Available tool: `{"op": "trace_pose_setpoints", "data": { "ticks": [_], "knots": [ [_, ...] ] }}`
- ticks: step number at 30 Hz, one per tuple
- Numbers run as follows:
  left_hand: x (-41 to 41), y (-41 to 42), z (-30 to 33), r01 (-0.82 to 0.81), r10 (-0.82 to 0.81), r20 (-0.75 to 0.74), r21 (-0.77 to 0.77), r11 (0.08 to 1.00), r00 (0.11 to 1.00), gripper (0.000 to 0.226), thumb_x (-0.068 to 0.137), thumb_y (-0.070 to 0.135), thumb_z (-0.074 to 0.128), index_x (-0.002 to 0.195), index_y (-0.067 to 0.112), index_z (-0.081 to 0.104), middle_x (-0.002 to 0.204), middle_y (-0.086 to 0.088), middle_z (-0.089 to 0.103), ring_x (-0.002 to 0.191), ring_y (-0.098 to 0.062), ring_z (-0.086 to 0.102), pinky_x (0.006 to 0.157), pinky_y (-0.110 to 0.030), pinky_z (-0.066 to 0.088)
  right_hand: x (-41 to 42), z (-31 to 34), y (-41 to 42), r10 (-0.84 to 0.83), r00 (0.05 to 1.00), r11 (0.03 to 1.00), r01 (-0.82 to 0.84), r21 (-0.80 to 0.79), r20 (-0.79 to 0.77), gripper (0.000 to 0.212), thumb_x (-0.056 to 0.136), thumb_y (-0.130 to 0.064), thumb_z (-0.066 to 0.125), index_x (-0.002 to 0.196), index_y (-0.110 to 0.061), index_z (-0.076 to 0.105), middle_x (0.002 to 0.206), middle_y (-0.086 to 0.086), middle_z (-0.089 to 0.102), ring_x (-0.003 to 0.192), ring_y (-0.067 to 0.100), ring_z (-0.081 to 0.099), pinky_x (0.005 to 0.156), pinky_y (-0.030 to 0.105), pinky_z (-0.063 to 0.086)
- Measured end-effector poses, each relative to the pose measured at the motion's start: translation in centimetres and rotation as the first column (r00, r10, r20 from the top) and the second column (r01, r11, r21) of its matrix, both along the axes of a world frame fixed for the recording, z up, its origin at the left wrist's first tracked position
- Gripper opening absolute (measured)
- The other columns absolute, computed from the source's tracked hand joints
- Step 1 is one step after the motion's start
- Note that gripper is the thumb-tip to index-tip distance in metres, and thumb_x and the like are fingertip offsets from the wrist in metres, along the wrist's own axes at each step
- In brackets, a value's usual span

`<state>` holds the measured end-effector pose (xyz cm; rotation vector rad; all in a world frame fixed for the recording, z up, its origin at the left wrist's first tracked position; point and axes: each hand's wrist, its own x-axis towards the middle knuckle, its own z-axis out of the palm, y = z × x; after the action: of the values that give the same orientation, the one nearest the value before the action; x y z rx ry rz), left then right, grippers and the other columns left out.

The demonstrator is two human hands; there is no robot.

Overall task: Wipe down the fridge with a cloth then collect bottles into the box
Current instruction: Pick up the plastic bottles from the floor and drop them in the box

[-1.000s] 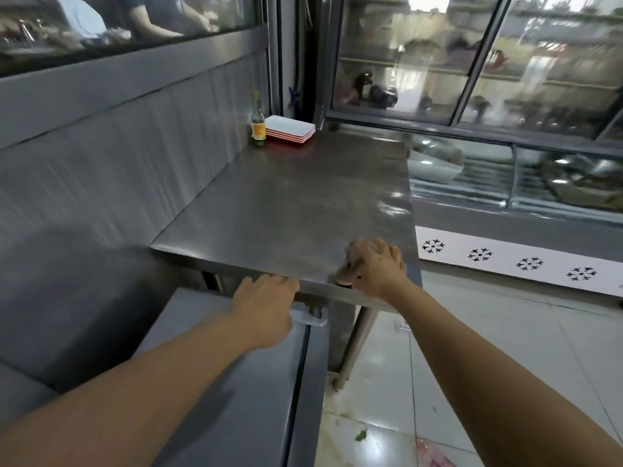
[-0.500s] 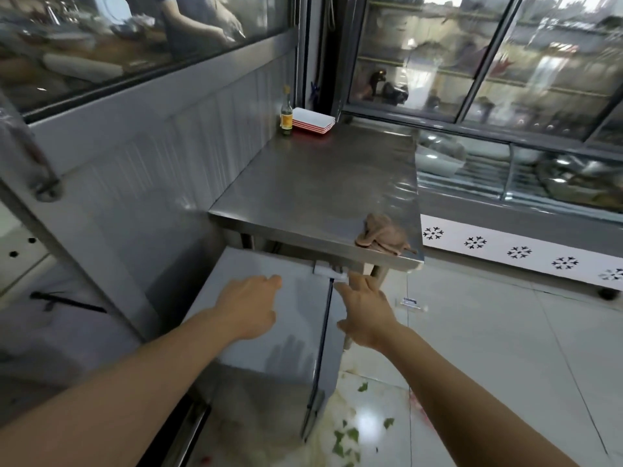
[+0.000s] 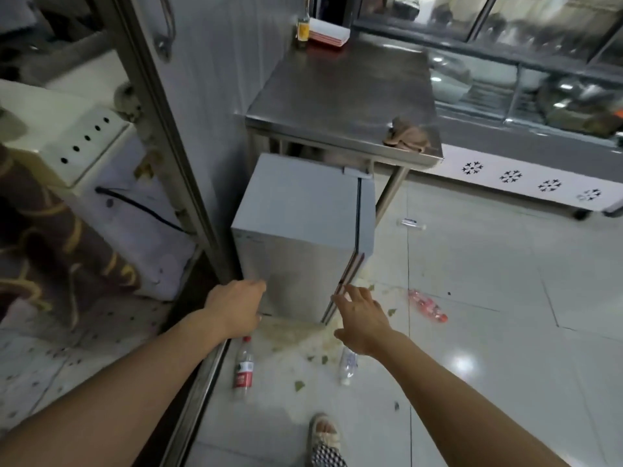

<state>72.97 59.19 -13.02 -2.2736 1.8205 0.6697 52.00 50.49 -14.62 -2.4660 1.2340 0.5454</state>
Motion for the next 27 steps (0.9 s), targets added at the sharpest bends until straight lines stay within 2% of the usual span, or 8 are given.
{"op": "trace_pose_setpoints", "data": {
  "ticks": [5, 11, 15, 23, 27],
  "knots": [
    [-0.9, 4.9, -4.5, -0.094, 0.099, -0.035, 0.131, 0.987, 0.994, 0.030, 0.086, 0.023, 0.051, 0.116, 0.018, 0.048, 0.120, -0.006, 0.055, 0.109, -0.027, 0.055, 0.087, -0.037, 0.044, -0.7, -4.2, 4.4, 0.012, 0.997, 0.995, -0.005, 0.098, -0.072, 0.064, 0.091, -0.028, 0.059, 0.145, -0.015, 0.028, 0.157, 0.012, 0.011, 0.143, 0.032, 0.012, 0.113, 0.046, 0.025],
    [-1.4, 7.5, -9.9, -0.161, 0.177, -0.063, 0.203, 0.966, 0.982, 0.049, 0.086, 0.025, 0.054, 0.133, 0.022, 0.040, 0.127, -0.007, 0.052, 0.115, -0.028, 0.053, 0.091, -0.039, 0.045, -1.8, -10.1, 5.8, 0.010, 0.996, 0.984, 0.007, 0.179, -0.094, 0.061, 0.092, -0.029, 0.057, 0.144, -0.014, 0.029, 0.152, 0.013, 0.021, 0.141, 0.033, 0.017, 0.111, 0.043, 0.027],
    [-1.7, 8.2, -15.7, -0.253, 0.281, -0.094, 0.238, 0.938, 0.955, 0.044, 0.088, 0.022, 0.053, 0.130, 0.020, 0.042, 0.127, -0.008, 0.052, 0.111, -0.027, 0.054, 0.090, -0.037, 0.047, -2.3, -15.7, 6.0, 0.010, 0.995, 0.971, 0.015, 0.239, -0.099, 0.060, 0.092, -0.029, 0.057, 0.143, -0.013, 0.030, 0.152, 0.012, 0.022, 0.140, 0.031, 0.020, 0.110, 0.042, 0.029],
    [-1.2, 8.2, -34.0, -0.408, 0.444, -0.095, 0.262, 0.875, 0.891, 0.055, 0.086, 0.029, 0.060, 0.136, 0.019, 0.038, 0.131, -0.008, 0.053, 0.116, -0.028, 0.054, 0.096, -0.041, 0.045, -1.7, -31.6, 5.2, -0.060, 0.994, 0.964, 0.080, 0.252, -0.087, 0.061, 0.092, -0.028, 0.057, 0.144, -0.014, 0.029, 0.152, 0.011, 0.025, 0.139, 0.031, 0.023, 0.110, 0.039, 0.030],
    [-0.1, 7.7, -44.8, -0.421, 0.450, -0.029, 0.306, 0.854, 0.893, 0.058, 0.085, 0.028, 0.062, 0.136, 0.020, 0.036, 0.128, -0.008, 0.053, 0.113, -0.027, 0.055, 0.090, -0.037, 0.044, -1.2, -41.7, 5.3, -0.090, 0.993, 0.957, 0.106, 0.268, -0.073, 0.061, 0.093, -0.027, 0.055, 0.145, -0.014, 0.026, 0.153, 0.010, 0.024, 0.140, 0.029, 0.020, 0.111, 0.035, 0.027]
  ]
}}
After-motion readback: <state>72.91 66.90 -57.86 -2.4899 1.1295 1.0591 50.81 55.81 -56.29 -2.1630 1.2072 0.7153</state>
